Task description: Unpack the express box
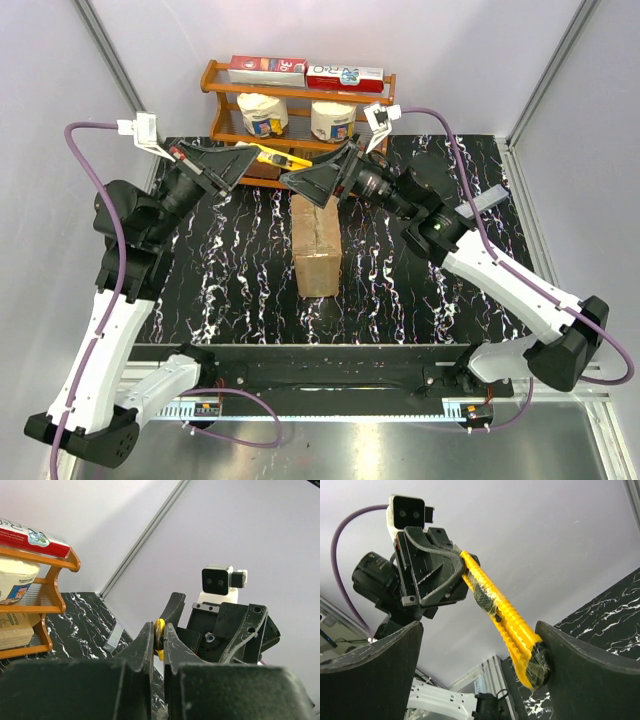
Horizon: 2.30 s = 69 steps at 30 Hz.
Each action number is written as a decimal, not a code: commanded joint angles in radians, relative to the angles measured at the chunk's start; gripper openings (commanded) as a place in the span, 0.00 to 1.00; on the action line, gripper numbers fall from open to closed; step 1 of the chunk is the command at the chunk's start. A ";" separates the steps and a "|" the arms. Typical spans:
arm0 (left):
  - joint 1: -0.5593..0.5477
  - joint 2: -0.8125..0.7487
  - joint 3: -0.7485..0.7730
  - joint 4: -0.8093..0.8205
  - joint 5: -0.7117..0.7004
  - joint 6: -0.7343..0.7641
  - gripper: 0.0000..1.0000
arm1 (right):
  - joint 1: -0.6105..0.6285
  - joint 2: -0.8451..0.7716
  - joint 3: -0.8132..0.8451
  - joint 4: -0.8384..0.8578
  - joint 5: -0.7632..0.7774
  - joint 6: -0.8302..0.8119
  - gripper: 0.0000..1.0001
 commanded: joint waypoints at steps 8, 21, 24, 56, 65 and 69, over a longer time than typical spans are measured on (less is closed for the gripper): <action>-0.013 -0.012 -0.052 0.178 -0.122 -0.115 0.00 | 0.003 0.022 0.064 0.108 0.105 0.109 0.96; -0.090 -0.020 -0.195 0.480 -0.187 -0.207 0.00 | 0.003 0.062 0.072 0.289 0.057 0.313 0.82; -0.122 -0.014 -0.235 0.572 -0.207 -0.219 0.00 | 0.003 0.074 0.089 0.309 0.043 0.353 0.80; -0.284 -0.049 -0.333 0.637 -0.418 -0.038 0.02 | 0.004 0.077 0.146 0.178 0.074 0.355 0.00; -0.278 -0.078 -0.114 0.094 -0.355 0.236 0.99 | -0.014 0.007 0.127 -0.088 0.080 0.206 0.00; -0.252 -0.058 0.058 -0.194 -0.340 0.382 0.99 | -0.036 -0.045 0.118 -0.207 0.065 0.094 0.00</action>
